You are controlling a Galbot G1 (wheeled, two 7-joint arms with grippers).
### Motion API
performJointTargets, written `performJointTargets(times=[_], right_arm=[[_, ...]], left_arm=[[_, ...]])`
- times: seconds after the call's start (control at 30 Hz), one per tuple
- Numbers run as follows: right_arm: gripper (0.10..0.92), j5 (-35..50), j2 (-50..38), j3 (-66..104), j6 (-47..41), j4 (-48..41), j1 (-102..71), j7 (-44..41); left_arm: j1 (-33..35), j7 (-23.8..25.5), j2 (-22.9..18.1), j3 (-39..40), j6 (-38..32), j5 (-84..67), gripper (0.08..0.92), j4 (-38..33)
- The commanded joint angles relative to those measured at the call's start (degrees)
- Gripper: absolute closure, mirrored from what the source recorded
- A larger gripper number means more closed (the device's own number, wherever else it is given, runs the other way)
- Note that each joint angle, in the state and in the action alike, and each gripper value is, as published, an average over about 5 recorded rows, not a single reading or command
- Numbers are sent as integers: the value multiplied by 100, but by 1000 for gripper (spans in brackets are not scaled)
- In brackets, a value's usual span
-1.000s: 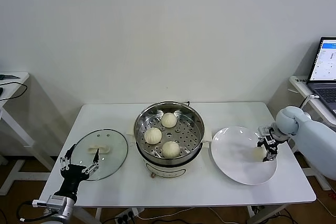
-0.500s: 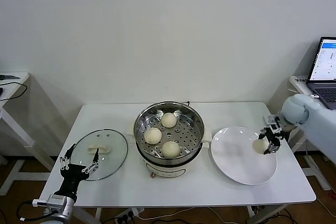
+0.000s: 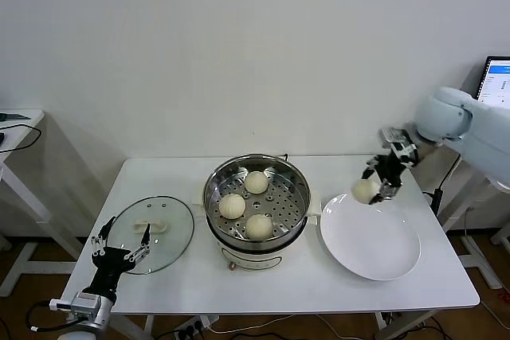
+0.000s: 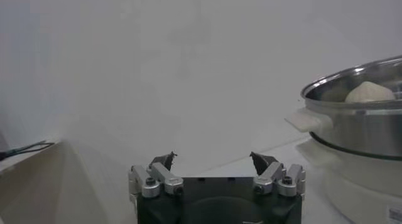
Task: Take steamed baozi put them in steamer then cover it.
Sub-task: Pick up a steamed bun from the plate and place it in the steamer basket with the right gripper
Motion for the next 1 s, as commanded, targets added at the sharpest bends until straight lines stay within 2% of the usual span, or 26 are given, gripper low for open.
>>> performJointTargets(times=[0.03,0.33,0.73,1.0], right_arm=[[364,1779,1449,-1557,-596,508,1882,213],[358,1750,2742,-1243,-694,-225,1066,353],[351,711,3125,-883,-558,-1184,-28,291],[347,437,3210,-758,-503,-1495,-380,283]], left_arm=[[-60,31,43,-37,4,-58,177,69],[-110,40,62,-119,16,-106,177,88],[-133,36,80,-128,35,-108,177,117],[-143,38,73,-155,32,-107,177,145]])
